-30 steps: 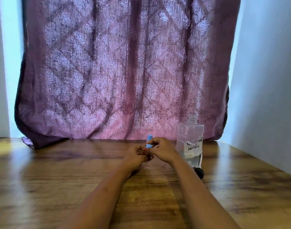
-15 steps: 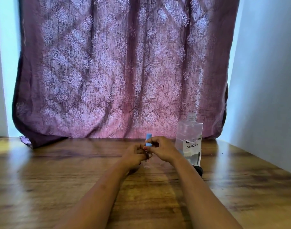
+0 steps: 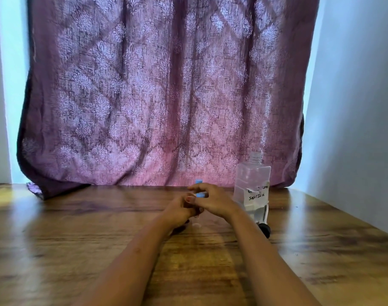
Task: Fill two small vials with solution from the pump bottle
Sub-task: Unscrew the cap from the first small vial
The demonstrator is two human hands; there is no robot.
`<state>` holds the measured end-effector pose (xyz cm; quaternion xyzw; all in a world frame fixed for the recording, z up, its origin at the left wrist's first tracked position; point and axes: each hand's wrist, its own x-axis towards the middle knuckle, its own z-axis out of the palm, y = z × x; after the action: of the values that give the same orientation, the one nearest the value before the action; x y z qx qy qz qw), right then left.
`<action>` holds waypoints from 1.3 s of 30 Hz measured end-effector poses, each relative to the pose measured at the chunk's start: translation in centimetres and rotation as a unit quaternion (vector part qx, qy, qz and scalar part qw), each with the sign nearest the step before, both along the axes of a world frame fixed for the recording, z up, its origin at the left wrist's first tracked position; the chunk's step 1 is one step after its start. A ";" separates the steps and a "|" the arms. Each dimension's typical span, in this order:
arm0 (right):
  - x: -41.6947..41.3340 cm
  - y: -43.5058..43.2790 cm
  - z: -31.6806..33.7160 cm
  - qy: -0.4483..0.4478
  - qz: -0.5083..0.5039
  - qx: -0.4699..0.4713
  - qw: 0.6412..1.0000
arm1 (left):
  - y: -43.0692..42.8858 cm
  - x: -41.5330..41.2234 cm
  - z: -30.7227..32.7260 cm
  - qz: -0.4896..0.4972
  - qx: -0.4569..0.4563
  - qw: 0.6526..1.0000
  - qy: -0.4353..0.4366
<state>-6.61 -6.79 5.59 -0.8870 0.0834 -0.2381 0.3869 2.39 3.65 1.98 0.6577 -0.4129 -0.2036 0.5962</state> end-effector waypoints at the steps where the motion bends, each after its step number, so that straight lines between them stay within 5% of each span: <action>1: 0.2 0.1 -0.2 -0.007 -0.017 -0.031 0.999 | 0.0 0.1 0.0 0.000 0.001 1.000 -0.006; 5: 0.6 -0.2 -0.6 -0.032 -0.075 -0.110 0.991 | -0.2 0.5 -0.3 -0.024 -0.012 1.000 -0.002; 39: 0.6 0.0 -0.2 -0.042 -0.009 -0.048 0.998 | -0.4 0.5 -0.6 -0.050 -0.043 0.998 0.021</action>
<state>-6.02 -6.76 5.39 -0.8926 0.0638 -0.2829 0.3452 2.91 3.21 1.37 0.6057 -0.4407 -0.2289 0.6217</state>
